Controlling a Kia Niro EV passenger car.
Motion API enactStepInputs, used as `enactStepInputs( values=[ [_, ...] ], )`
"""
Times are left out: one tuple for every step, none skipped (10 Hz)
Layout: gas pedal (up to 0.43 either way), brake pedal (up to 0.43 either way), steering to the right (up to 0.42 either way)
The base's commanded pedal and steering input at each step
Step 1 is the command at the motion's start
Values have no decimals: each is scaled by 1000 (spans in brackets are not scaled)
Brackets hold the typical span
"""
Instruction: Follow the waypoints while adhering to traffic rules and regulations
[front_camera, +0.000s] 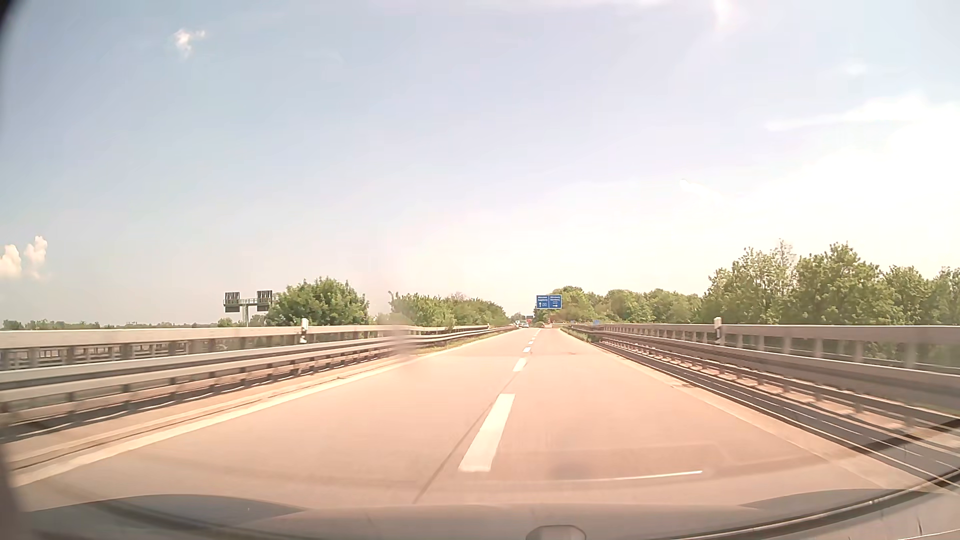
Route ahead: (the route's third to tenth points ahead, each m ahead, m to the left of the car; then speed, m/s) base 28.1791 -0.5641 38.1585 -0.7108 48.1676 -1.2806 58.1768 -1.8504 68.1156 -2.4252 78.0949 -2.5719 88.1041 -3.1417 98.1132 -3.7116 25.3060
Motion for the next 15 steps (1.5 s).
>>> enactStepInputs(
  values=[
    [681,0,-4],
    [681,0,-3],
    [681,0,-1],
    [791,0,0],
    [843,0,1],
    [850,0,0],
    [850,0,0],
    [850,0,2],
    [850,0,6],
    [850,0,9],
    [850,0,15],
    [850,0,15],
    [843,0,12],
    [843,0,11],
    [843,0,10]
  ],
)
